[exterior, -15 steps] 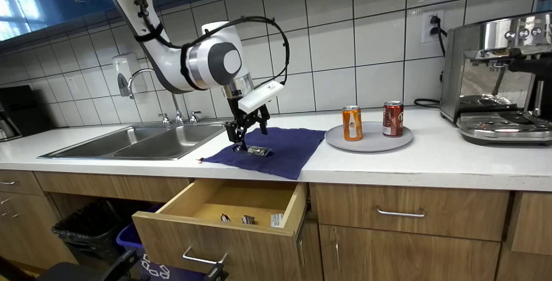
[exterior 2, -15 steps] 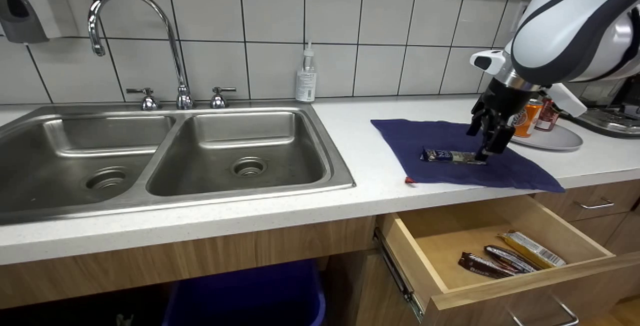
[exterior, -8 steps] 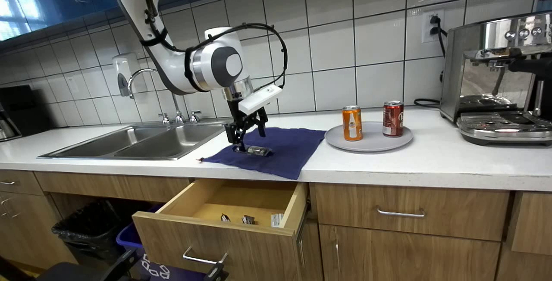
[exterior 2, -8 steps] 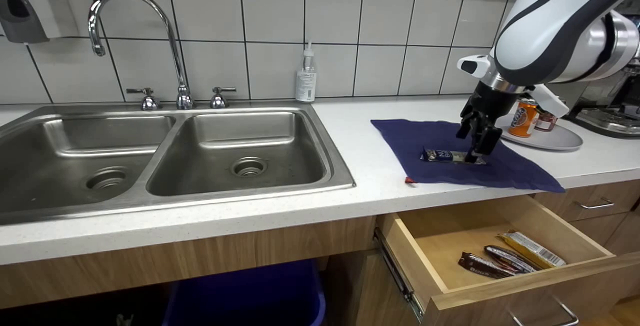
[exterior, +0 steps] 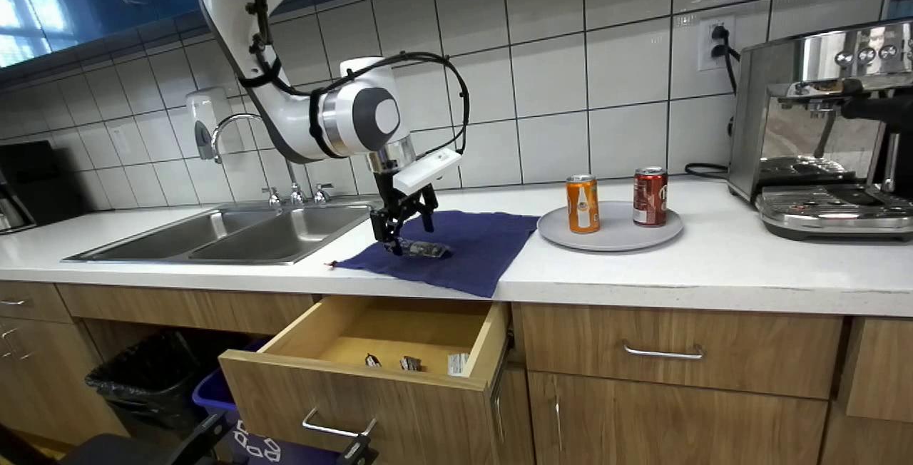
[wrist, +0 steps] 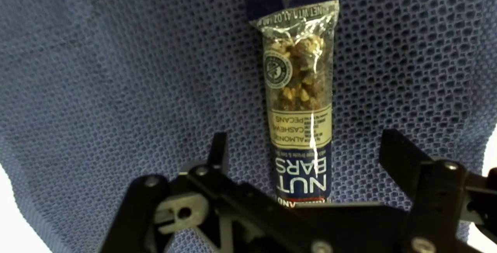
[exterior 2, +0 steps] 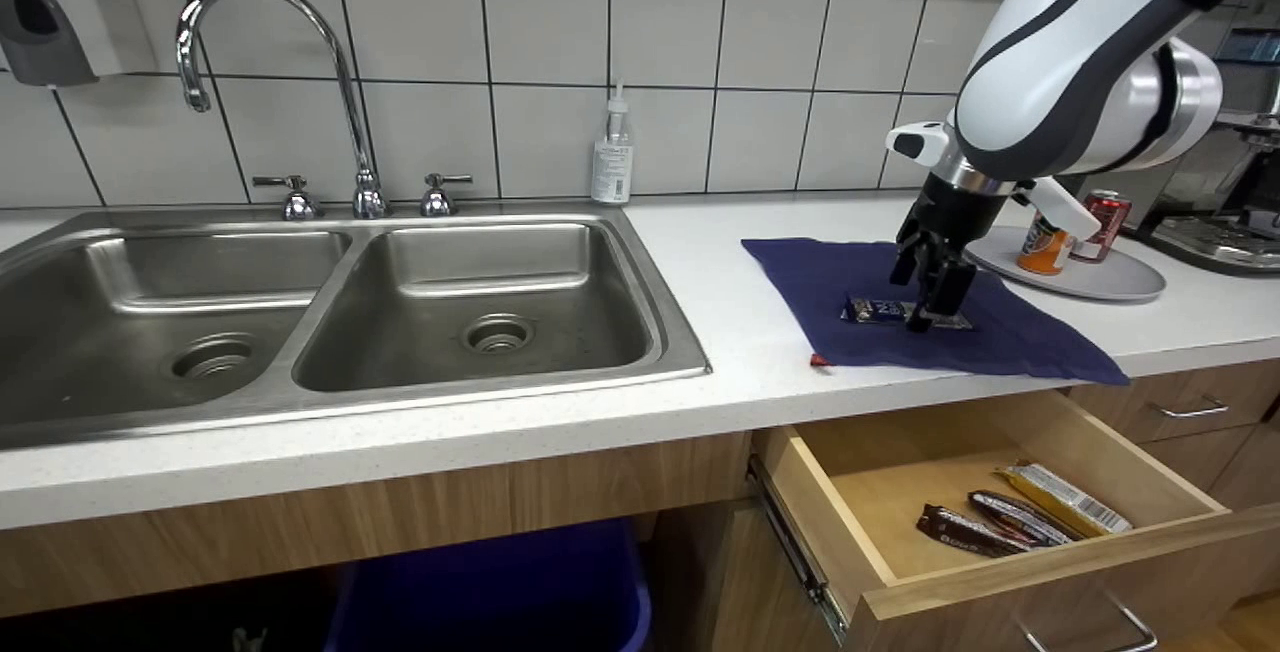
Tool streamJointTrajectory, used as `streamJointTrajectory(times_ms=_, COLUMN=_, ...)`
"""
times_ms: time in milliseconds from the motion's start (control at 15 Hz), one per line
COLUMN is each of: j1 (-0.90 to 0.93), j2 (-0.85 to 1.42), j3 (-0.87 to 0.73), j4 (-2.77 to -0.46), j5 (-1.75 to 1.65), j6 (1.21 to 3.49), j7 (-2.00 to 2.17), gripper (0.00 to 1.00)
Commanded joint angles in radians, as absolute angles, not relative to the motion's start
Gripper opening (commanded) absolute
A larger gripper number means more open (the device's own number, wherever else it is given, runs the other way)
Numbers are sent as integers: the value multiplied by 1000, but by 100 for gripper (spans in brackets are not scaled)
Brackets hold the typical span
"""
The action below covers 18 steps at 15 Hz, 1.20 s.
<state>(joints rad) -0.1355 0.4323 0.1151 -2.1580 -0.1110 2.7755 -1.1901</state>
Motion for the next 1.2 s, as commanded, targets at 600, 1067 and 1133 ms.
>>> streamJointTrajectory(times_ms=600, j1=-108, j2=492, j3=100, j4=-2061, j5=-135, j6=2702, j7=-1169, gripper=66)
streamJointTrajectory(times_ms=1067, j1=-113, j2=485, j3=101, j4=-2060, j5=-133, j6=2703, j7=-1176, gripper=12)
streamJointTrajectory(times_ms=1133, j1=-114, j2=482, j3=100, j4=-2062, j5=-134, j6=2706, j7=-1177, gripper=6)
